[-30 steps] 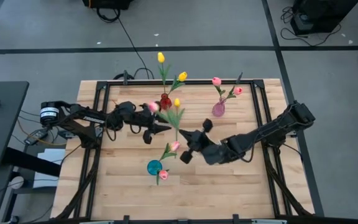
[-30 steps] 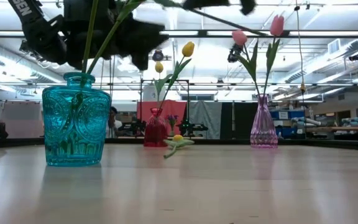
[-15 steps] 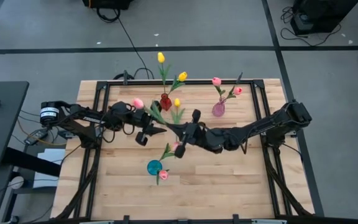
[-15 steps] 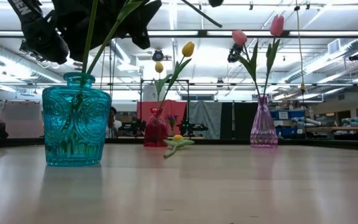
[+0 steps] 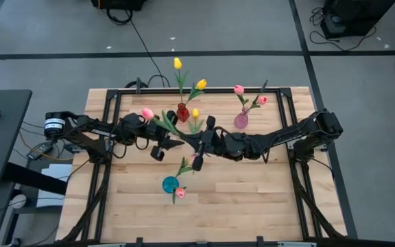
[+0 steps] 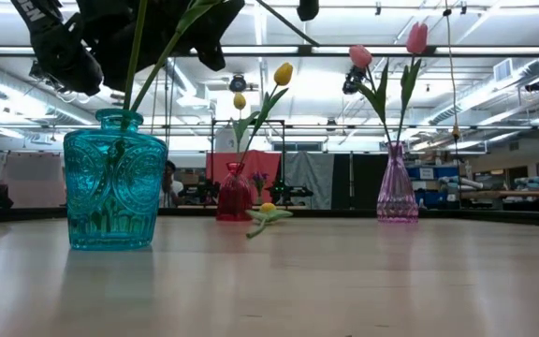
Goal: Sort flowers into vase by color
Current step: Put the light pink tulip into the blue flower vase
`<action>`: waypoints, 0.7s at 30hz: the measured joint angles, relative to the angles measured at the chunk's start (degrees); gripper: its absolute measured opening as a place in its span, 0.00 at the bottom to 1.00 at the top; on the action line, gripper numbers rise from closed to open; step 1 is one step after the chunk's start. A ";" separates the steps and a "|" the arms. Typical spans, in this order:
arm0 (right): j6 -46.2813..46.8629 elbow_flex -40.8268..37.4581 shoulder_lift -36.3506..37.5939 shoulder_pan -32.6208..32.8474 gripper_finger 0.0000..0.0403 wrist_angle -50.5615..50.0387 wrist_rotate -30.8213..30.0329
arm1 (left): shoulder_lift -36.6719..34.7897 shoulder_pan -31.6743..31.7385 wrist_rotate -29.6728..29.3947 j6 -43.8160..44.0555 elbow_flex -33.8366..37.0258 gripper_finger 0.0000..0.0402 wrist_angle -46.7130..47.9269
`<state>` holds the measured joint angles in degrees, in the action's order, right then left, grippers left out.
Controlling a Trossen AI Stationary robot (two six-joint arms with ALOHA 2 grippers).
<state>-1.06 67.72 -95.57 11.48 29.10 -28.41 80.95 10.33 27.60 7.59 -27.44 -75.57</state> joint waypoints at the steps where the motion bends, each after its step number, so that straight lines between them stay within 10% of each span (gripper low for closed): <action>1: 0.02 0.00 -0.02 -0.07 0.01 -0.02 0.01 | 0.00 0.00 -0.55 -0.01 0.00 0.33 0.02; 21: 0.95 0.00 0.00 -2.14 0.01 -2.69 1.54 | 0.00 0.00 -2.69 -0.10 -0.13 0.29 -0.81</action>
<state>-0.10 67.72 -95.57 9.33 26.41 -26.87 80.95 10.33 24.91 7.49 -27.57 -76.38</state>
